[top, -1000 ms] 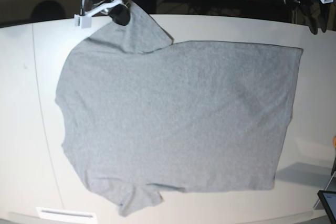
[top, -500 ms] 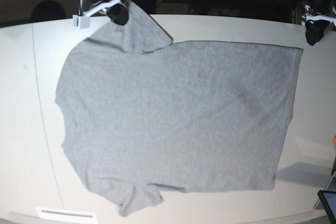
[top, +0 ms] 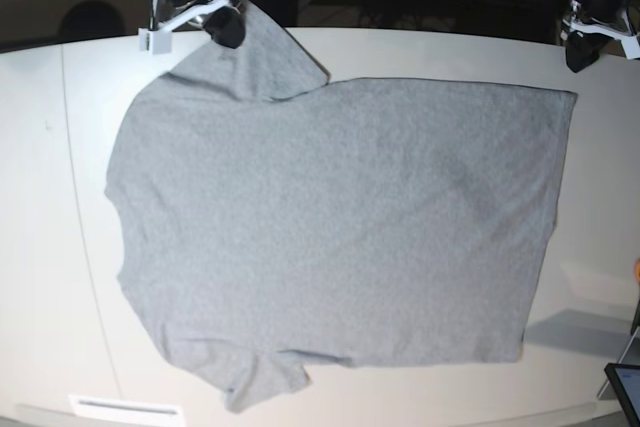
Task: Fold the T-shirt properly
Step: 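Move the left gripper to the shirt's hem corner and grasp it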
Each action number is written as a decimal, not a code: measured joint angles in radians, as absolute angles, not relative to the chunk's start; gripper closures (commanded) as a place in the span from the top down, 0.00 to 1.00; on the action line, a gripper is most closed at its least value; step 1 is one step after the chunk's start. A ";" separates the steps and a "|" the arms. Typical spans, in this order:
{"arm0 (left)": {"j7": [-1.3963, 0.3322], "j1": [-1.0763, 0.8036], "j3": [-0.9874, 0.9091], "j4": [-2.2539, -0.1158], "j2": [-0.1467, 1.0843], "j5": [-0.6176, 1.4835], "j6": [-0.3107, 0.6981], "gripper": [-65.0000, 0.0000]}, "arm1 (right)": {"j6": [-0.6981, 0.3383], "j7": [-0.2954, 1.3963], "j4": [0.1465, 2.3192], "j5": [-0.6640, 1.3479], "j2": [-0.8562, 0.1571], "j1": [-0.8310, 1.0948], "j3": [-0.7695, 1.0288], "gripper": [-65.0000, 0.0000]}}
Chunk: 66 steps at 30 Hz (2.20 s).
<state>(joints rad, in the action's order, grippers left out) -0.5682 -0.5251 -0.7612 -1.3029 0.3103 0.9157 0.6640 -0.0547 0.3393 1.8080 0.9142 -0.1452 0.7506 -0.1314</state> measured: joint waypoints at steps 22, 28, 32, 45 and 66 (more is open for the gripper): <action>-0.586 -0.471 -0.861 -1.280 0.295 0.894 0.663 0.57 | -0.055 0.339 1.808 0.914 -0.146 0.751 -0.131 0.00; -0.598 -0.401 -0.863 -1.180 0.319 0.921 0.674 0.57 | -0.055 0.340 1.808 0.914 -0.145 0.751 -0.131 0.00; -0.625 -0.355 -0.860 -1.163 0.324 0.924 0.675 0.57 | -0.055 0.340 1.808 0.914 -0.145 0.751 -0.131 0.00; -0.667 -0.337 -0.807 -1.173 0.326 0.944 0.682 0.49 | -0.055 0.340 1.808 0.914 -0.146 0.751 -0.131 0.00; -0.614 -0.311 -0.704 -1.172 0.302 0.969 0.694 0.49 | -0.055 0.340 1.808 0.914 -0.146 0.751 -0.131 0.00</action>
<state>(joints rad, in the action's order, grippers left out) -0.6140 -0.3111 -0.7040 -1.1725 0.3023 0.9691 0.6937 -0.0547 0.3397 1.8080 0.9142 -0.1455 0.7506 -0.1314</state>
